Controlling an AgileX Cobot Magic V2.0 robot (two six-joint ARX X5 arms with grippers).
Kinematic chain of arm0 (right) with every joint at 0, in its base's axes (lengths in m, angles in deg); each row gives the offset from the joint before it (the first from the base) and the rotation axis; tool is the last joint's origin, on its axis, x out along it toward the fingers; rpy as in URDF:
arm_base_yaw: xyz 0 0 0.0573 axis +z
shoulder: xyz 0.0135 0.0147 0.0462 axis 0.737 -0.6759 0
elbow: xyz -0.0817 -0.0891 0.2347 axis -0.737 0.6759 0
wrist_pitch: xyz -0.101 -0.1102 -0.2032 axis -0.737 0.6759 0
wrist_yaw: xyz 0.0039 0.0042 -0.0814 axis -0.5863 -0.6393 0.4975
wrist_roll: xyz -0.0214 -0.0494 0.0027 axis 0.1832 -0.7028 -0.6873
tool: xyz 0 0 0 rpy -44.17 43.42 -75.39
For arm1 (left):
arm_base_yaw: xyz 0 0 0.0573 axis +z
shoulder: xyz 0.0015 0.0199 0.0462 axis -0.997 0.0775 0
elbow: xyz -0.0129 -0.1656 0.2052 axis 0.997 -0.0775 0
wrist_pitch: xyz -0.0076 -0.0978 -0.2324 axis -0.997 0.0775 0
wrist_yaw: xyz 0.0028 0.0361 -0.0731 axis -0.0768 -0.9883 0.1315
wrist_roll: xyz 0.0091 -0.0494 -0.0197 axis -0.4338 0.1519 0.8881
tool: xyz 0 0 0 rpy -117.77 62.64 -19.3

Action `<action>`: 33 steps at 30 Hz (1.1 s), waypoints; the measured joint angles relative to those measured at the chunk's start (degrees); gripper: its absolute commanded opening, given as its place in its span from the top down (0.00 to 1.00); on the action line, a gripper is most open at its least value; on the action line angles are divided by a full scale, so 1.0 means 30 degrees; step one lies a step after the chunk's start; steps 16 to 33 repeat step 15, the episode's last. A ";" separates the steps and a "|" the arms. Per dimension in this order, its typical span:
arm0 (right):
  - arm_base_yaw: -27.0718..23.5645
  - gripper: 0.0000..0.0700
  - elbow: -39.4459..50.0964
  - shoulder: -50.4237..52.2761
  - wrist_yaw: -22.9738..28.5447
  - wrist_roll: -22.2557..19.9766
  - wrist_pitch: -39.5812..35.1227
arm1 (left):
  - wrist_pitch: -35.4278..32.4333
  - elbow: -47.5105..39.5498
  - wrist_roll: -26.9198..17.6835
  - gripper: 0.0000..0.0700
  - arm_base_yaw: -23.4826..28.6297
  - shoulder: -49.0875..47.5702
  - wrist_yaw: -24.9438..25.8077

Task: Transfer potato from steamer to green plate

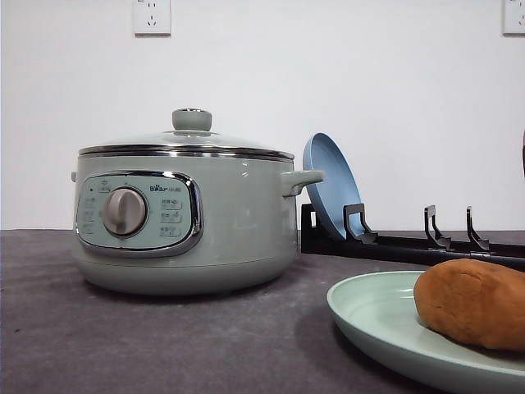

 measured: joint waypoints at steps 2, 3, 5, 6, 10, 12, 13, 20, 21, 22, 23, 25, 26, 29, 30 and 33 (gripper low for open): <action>0.0000 0.98 0.0000 0.0000 0.0000 0.0000 0.0000 | 0.0000 0.0000 -0.0003 0.98 0.0000 0.0000 -0.0003; 0.0000 0.98 0.0000 0.0000 0.0000 0.0000 0.0000 | 0.0000 0.0000 -0.0005 0.98 0.0000 0.0000 -0.0005; 0.0000 0.98 0.0000 0.0000 0.0000 0.0000 0.0000 | 0.0000 0.0000 -0.0003 0.98 0.0000 0.0000 -0.0004; 0.0000 0.98 0.0000 0.0000 0.0000 0.0000 0.0000 | 0.0000 0.0000 0.0000 0.98 0.0000 0.0000 -0.0003; 0.0000 0.98 0.0000 0.0000 0.0000 0.0000 0.0000 | 0.0000 0.0000 0.0000 0.98 0.0000 0.0000 -0.0003; 0.0000 0.98 0.0000 0.0000 0.0000 0.0000 0.0000 | 0.0000 0.0000 0.0000 0.98 0.0000 0.0000 0.0000; 0.0000 0.98 0.0000 0.0000 0.0000 0.0000 0.0000 | 0.0000 0.0000 -0.0004 0.98 0.0000 0.0000 0.0000; 0.0000 0.98 0.0000 0.0000 0.0000 0.0000 0.0000 | 0.0000 0.0000 -0.0003 0.98 0.0000 0.0000 -0.0004; 0.0000 0.98 0.0000 0.0000 0.0000 0.0000 0.0000 | 0.0000 0.0000 -0.0003 0.98 0.0000 0.0000 -0.0004; 0.0000 0.98 0.0000 0.0000 0.0000 0.0000 0.0000 | 0.0000 0.0000 -0.0003 0.98 0.0000 0.0000 -0.0004; 0.0000 0.98 0.0000 0.0000 0.0000 0.0000 0.0000 | 0.0000 0.0000 -0.0003 0.98 0.0000 0.0000 -0.0004; 0.0000 0.98 0.0000 0.0000 0.0000 0.0000 0.0000 | 0.0000 0.0000 -0.0003 0.98 0.0000 0.0000 -0.0004; 0.0000 0.98 0.0000 0.0000 0.0000 0.0000 0.0000 | 0.0000 0.0000 -0.0003 0.98 0.0000 0.0000 -0.0004; 0.0000 0.98 0.0000 0.0000 0.0000 0.0000 0.0000 | 0.0000 0.0000 -0.0003 0.98 0.0000 0.0000 -0.0004; 0.0000 0.98 0.0000 0.0000 0.0000 0.0000 0.0000 | 0.0000 0.0000 -0.0003 0.98 0.0000 0.0000 -0.0004; 0.0000 0.98 0.0000 0.0000 0.0000 0.0000 0.0000 | 0.0000 0.0000 -0.0003 0.98 0.0000 0.0000 -0.0004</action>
